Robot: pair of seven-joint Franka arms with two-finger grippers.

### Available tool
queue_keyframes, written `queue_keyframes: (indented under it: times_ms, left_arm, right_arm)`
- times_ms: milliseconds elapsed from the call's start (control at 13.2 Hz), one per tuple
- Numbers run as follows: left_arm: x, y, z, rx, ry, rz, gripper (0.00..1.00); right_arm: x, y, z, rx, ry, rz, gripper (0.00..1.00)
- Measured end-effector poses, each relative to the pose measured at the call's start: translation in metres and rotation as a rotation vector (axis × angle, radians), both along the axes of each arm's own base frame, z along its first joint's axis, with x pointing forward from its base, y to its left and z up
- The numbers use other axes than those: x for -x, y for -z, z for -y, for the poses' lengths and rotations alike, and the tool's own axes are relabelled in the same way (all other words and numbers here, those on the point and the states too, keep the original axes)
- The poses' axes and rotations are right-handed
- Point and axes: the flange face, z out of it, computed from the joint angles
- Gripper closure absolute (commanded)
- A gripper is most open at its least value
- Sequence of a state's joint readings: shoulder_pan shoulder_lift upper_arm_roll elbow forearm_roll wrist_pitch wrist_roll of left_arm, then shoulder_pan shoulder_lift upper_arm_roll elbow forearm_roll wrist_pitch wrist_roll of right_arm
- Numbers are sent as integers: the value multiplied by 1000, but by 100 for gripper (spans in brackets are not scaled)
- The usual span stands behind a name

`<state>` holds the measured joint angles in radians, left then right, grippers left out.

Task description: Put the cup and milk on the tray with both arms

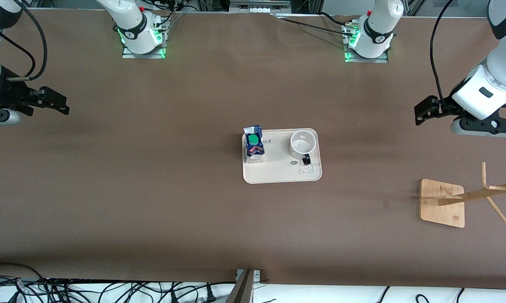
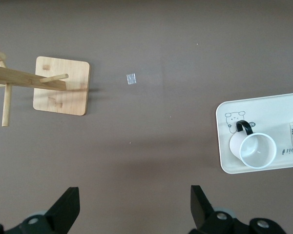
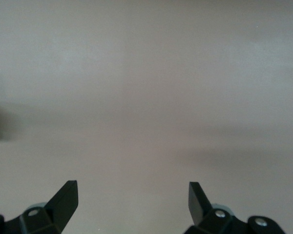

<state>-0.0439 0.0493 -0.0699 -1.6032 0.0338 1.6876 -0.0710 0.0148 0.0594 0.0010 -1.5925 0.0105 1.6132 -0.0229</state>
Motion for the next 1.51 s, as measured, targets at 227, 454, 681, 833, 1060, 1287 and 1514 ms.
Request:
queue_keyframes:
  times_ms: [227, 454, 681, 833, 1060, 1287, 1514]
  left_arm:
    - [18, 2, -10, 22, -24, 9, 0]
    - [22, 5, -19, 23, -39, -1, 0]
    - [23, 7, -19, 22, -38, -9, 0]
    - [23, 8, -19, 22, -38, -11, 0]
    - [23, 8, -18, 22, -37, -12, 0]
    - [23, 8, -14, 21, -30, -12, 0]
    - [23, 9, -14, 21, -29, -13, 0]
  right_arm:
    - [0, 0, 0, 0, 0, 0, 0]
    - [0, 0, 0, 0, 0, 0, 0]
    - [0, 0, 0, 0, 0, 0, 0]
    - [0, 0, 0, 0, 0, 0, 0]
    - [0, 0, 0, 0, 0, 0, 0]
    - [0, 0, 0, 0, 0, 0, 0]
    - [0, 0, 0, 0, 0, 0, 0]
